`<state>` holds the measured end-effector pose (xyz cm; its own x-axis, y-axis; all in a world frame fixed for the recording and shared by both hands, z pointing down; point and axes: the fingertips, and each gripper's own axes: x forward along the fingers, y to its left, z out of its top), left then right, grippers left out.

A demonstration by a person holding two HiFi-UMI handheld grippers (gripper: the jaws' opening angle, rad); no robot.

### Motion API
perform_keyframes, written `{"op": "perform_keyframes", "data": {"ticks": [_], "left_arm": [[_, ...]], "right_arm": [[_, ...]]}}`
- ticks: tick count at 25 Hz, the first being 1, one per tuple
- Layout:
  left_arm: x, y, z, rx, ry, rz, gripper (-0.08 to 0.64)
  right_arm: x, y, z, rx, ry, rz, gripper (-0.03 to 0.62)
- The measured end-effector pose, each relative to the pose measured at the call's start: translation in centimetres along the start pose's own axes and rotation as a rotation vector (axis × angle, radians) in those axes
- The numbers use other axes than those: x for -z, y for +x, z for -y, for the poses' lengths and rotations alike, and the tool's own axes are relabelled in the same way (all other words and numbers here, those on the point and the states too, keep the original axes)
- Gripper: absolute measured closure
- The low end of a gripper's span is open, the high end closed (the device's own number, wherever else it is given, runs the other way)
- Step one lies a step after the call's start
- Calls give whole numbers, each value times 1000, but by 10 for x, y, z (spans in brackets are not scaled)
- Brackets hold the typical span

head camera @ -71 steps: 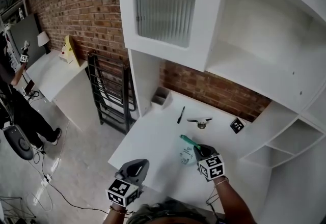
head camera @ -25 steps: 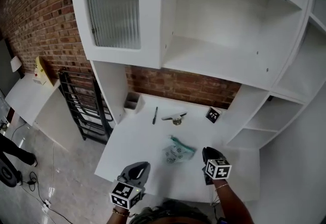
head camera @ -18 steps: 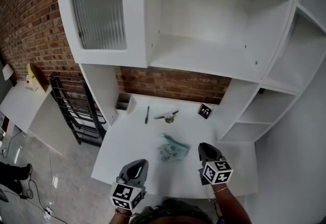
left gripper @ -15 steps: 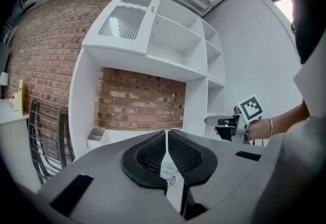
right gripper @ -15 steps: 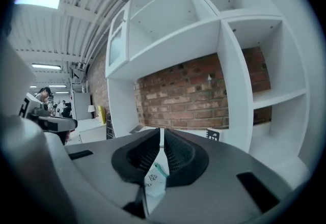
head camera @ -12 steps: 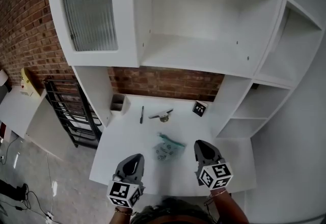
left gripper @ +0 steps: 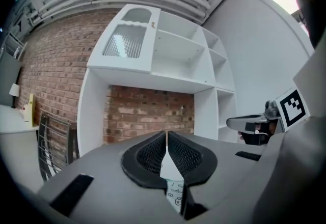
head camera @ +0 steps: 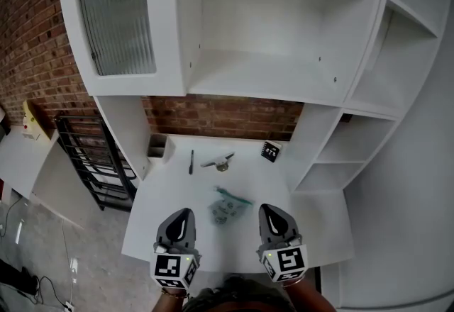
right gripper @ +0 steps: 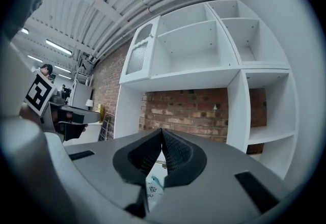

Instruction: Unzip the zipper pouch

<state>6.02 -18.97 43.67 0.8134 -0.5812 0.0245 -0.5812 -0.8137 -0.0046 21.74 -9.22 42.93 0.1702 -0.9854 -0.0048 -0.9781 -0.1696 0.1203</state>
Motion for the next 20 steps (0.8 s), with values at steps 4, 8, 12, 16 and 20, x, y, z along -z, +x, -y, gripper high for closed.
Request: {"op": "perform_keyframes", "data": {"ticks": [4,8,12,16,20], "left_arm": [[-1,-5,-2,-26,-8,1,555],[0,-8,0,-25,3,-3,555],[4,-13,2,-26,6,-6,555],[5,-16,1,-37,0,-16,555],[1,-18,-5,-72,-10,1,555]], "right_arm": [[4,-5,3,32,-7,-21,591],[13,-8,7,58,31,-48,591],[16,-8,10,66,31,-61,591],[16,-10,15,76,48,-64,592],[19,-8,17,78,50,-75,591]]}}
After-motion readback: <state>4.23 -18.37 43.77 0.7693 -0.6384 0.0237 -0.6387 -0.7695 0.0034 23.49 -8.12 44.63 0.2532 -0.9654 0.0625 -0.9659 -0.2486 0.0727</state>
